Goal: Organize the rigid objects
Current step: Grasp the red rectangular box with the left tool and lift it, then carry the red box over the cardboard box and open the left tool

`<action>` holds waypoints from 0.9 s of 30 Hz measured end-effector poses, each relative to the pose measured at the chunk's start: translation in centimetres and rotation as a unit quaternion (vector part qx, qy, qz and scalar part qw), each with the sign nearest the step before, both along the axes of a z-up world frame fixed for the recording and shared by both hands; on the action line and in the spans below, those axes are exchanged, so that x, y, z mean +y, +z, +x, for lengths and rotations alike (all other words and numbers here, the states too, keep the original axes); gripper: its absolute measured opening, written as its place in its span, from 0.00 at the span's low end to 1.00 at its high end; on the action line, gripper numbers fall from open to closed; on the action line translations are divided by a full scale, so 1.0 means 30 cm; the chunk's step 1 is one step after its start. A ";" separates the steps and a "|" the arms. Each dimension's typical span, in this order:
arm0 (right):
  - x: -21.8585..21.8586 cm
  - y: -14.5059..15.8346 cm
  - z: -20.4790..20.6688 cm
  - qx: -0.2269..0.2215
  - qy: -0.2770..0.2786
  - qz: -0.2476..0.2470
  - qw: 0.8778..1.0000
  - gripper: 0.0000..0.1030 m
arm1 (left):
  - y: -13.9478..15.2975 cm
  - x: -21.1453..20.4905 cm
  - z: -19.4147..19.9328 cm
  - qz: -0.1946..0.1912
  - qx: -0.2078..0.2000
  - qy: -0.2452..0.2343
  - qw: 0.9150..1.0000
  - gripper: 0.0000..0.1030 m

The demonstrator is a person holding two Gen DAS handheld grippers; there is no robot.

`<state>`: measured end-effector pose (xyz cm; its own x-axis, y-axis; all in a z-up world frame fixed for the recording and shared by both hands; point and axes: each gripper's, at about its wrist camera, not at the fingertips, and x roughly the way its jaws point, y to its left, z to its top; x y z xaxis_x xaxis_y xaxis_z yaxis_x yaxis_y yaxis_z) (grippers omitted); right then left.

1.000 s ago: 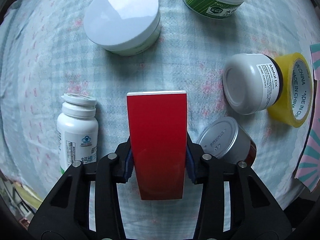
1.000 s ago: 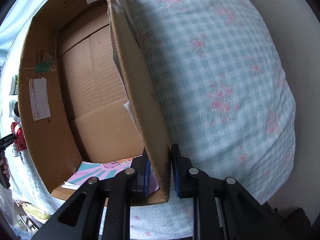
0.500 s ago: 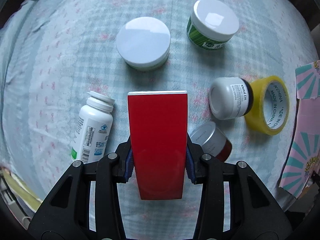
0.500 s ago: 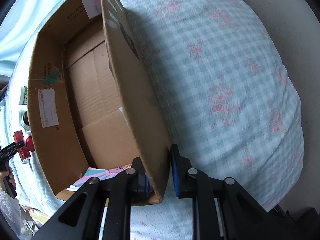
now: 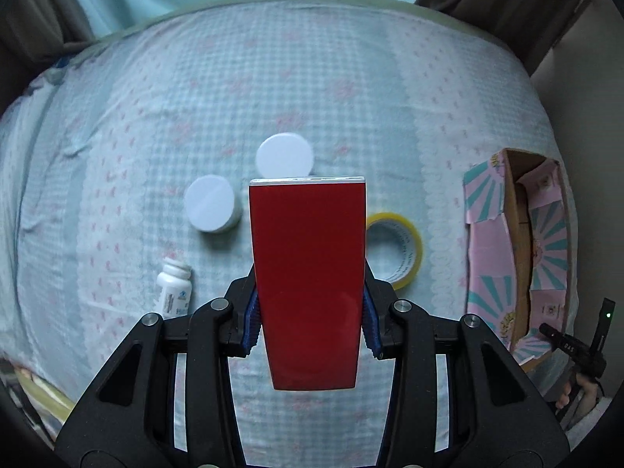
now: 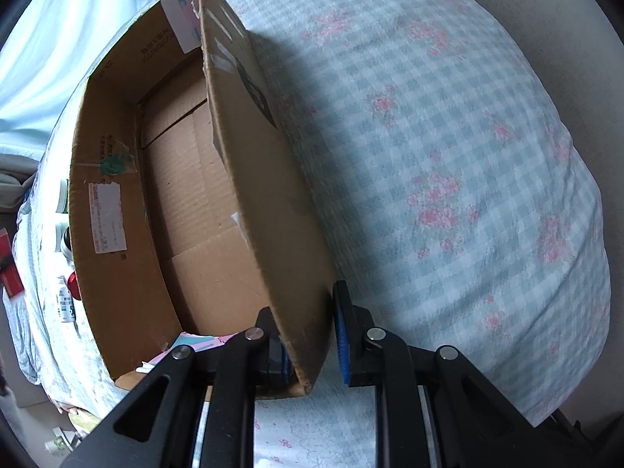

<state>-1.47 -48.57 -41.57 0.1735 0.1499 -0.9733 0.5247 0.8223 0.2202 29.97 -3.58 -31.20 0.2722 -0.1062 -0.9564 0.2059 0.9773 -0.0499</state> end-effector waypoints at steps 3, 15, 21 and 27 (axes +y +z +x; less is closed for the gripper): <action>-0.013 0.009 -0.019 -0.003 -0.004 0.006 1.000 0.17 | 0.075 -0.153 0.017 -0.015 -0.019 -0.037 0.999 0.36; -0.078 0.022 -0.027 -0.009 -0.012 0.023 1.000 0.17 | 0.097 -0.815 0.056 -0.073 -0.015 -0.164 0.984 0.36; -0.106 0.008 -0.024 -0.007 -0.009 0.026 1.000 0.17 | -0.078 -1.035 0.042 -0.069 0.031 -0.195 0.978 0.36; -0.106 -0.013 -0.012 -0.003 -0.004 0.024 1.000 0.17 | -0.272 -1.158 0.029 -0.041 0.080 -0.212 0.973 0.36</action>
<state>-1.84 -51.74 -41.97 0.1813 0.1955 -0.9638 0.5290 0.8068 0.2632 30.86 -38.31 -39.37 0.0361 -0.2555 -0.9661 0.5736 0.7970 -0.1893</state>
